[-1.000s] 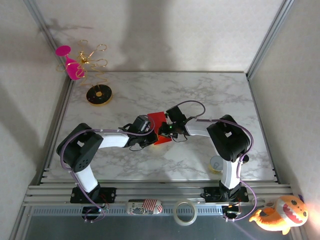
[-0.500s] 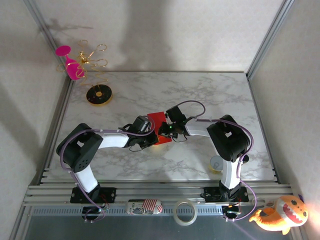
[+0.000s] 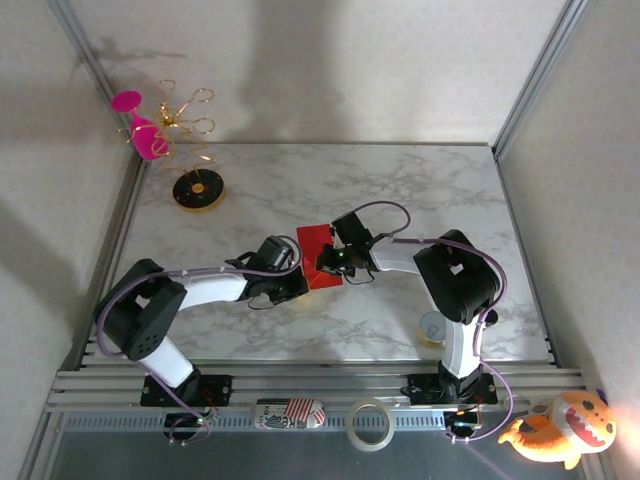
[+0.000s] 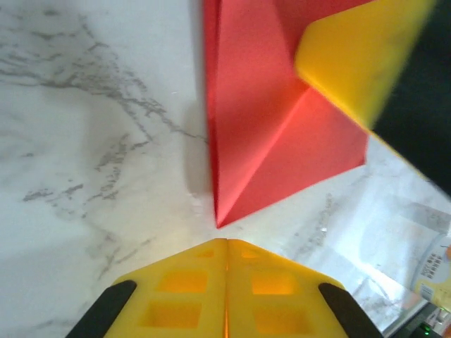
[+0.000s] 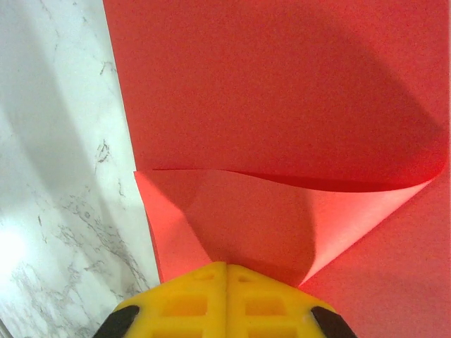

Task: Fold a paper plane with a square sheet of paper (pick it up from the middle)
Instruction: Fold the triangle a second time at the center of the table.

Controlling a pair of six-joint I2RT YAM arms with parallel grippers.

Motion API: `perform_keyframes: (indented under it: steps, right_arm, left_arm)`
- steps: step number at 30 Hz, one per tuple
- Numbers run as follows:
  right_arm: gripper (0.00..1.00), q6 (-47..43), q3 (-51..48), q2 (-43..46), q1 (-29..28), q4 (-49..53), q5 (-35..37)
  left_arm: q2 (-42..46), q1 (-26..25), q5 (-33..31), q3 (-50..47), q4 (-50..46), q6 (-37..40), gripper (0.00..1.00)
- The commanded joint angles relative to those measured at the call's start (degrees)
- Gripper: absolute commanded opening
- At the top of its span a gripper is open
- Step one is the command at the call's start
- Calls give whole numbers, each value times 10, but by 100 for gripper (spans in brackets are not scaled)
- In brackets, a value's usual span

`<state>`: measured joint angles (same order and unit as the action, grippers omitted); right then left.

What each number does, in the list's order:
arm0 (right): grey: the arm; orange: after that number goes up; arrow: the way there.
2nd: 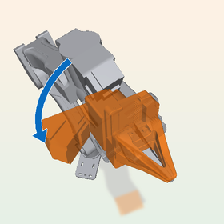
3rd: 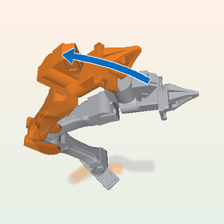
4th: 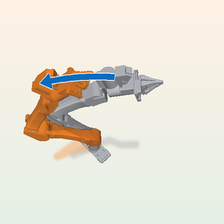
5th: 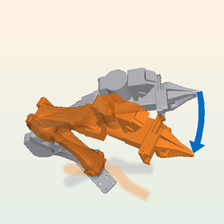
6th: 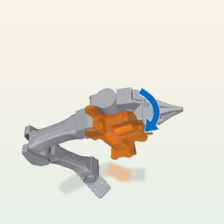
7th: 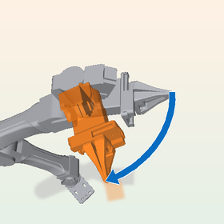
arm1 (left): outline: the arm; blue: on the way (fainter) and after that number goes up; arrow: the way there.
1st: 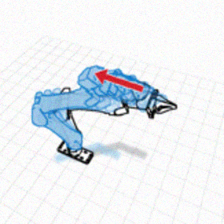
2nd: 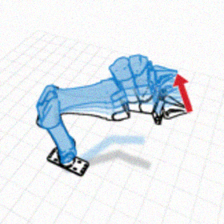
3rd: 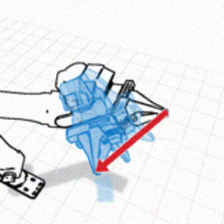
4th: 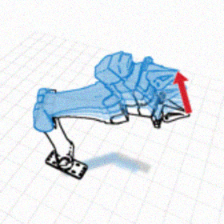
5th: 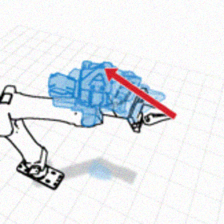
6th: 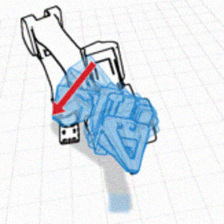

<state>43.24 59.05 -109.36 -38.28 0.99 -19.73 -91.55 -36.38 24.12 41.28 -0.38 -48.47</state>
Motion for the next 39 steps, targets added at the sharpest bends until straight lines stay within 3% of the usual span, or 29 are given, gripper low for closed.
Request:
perform_keyframes:
  steps: [1, 8, 14, 27, 32, 39]
  right_arm:
    - [4, 4, -3, -20, 1, 45, 34]
    - [3, 8, -3, -24, 1, 34, 25]
    - [3, 8, -4, -17, 2, 28, 22]
    - [7, -29, -28, 77, 36, -55, 19]
    - [11, -59, -14, 60, 42, -30, 39]
    - [15, -79, 8, 25, 45, -47, -2]
  left_arm:
    - [24, 4, -28, 26, 15, -14, 7]
    - [-49, 2, -18, 34, 74, -36, 2]
    - [-74, 2, -32, 38, 54, -28, 0]
    - [-58, 2, -48, 27, 27, -20, 0]
    - [-57, 2, -43, 23, 39, -25, 0]
    - [-53, 2, -37, 22, 46, -28, 1]
